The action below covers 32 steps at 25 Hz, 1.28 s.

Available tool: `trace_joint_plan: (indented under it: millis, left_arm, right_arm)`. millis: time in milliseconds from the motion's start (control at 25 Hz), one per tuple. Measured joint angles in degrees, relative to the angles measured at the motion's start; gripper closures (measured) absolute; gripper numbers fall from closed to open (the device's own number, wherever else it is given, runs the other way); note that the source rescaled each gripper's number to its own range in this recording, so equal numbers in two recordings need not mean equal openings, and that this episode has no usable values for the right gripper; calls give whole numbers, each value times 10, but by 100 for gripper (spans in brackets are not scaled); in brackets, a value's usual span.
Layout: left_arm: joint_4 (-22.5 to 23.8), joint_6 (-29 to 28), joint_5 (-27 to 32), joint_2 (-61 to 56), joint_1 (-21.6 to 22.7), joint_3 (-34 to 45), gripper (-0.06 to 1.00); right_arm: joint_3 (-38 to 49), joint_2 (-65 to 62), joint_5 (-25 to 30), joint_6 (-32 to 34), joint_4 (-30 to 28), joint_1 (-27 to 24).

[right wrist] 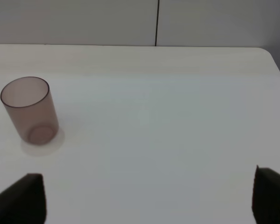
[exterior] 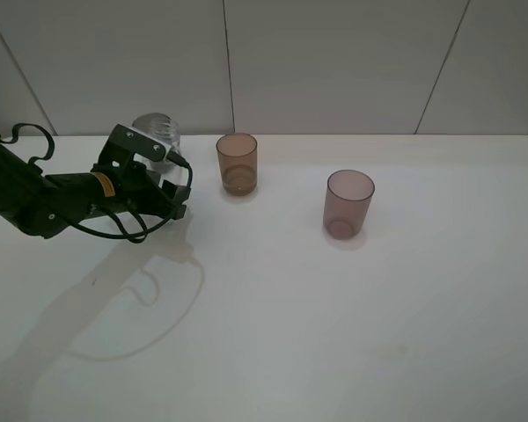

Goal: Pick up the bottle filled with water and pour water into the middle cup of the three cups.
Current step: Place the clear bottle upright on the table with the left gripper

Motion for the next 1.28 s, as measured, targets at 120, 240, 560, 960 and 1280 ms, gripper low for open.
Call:
trace_joint_plan:
  millis: [120,240,560,960,1280]
  left_arm:
    - [0,5,1,3,0,2,93]
    - [0,10,-1,3,0,4,90]
    - [0,41,-3,3,0,5,72]
    - [0,41,-7,3,0,5,20]
    - [3,41,-7,3,0,5,10]
  right_arm:
    - [0,0,0,0,0,0]
    - [0,0,0,0,0,0]
    - [0,0,0,0,0,0]
    - [0,0,0,0,0,0]
    - [0,0,0,0,0,0]
